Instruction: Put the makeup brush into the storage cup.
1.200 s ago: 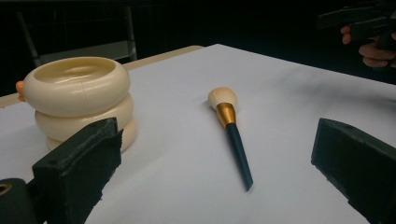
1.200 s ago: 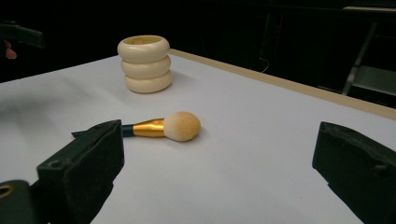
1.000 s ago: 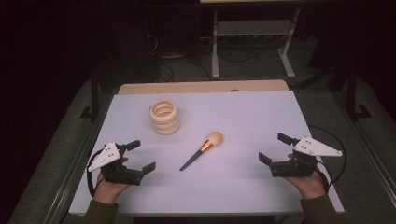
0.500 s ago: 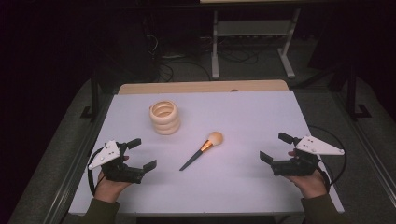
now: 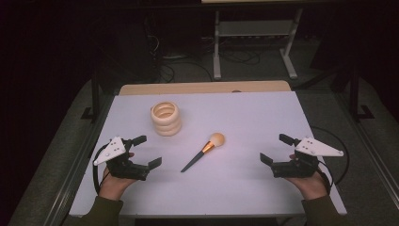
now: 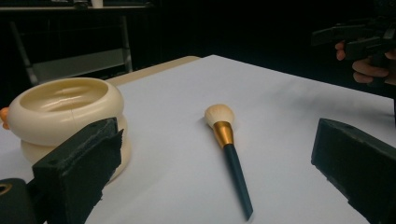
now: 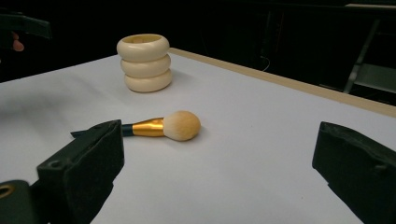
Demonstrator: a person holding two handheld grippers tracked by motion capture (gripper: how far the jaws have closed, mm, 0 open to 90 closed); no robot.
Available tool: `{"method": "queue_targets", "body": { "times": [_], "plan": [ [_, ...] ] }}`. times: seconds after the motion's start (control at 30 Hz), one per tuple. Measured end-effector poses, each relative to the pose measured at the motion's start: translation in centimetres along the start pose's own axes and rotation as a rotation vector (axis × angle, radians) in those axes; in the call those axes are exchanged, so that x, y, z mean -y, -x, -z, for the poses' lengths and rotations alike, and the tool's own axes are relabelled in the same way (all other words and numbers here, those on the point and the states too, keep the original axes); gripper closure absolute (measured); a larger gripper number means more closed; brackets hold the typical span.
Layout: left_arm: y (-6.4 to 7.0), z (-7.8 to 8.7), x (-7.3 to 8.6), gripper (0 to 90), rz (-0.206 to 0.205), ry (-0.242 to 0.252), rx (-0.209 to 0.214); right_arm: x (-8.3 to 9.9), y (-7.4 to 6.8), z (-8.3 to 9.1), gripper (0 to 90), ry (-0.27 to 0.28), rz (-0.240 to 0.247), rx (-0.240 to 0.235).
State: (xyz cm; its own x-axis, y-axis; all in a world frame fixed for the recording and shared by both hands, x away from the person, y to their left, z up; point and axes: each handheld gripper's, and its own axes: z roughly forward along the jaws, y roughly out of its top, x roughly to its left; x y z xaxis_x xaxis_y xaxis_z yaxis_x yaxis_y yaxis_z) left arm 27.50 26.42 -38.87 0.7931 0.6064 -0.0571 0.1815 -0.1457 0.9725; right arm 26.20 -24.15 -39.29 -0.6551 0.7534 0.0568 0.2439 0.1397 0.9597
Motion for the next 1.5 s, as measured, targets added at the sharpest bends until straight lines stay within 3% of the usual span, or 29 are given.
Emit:
{"method": "queue_targets", "body": {
  "times": [0.5,0.83,1.5],
  "plan": [
    [-0.3,-0.8,-0.5,1.4,-0.002,-0.01,-0.003,-0.2,-0.3,-0.3,1.6,0.011,0.008,-0.004],
    [-0.3,-1.8,-0.9,1.4,0.012,-0.019,0.023,-0.4,-0.4,-0.3,1.7,0.004,0.006,-0.003],
    [-0.1,-4.4,-2.1,1.4,-0.019,-0.039,0.056,-0.5,-0.4,-0.5,3.7,-0.002,0.011,-0.005]
  ]
}}
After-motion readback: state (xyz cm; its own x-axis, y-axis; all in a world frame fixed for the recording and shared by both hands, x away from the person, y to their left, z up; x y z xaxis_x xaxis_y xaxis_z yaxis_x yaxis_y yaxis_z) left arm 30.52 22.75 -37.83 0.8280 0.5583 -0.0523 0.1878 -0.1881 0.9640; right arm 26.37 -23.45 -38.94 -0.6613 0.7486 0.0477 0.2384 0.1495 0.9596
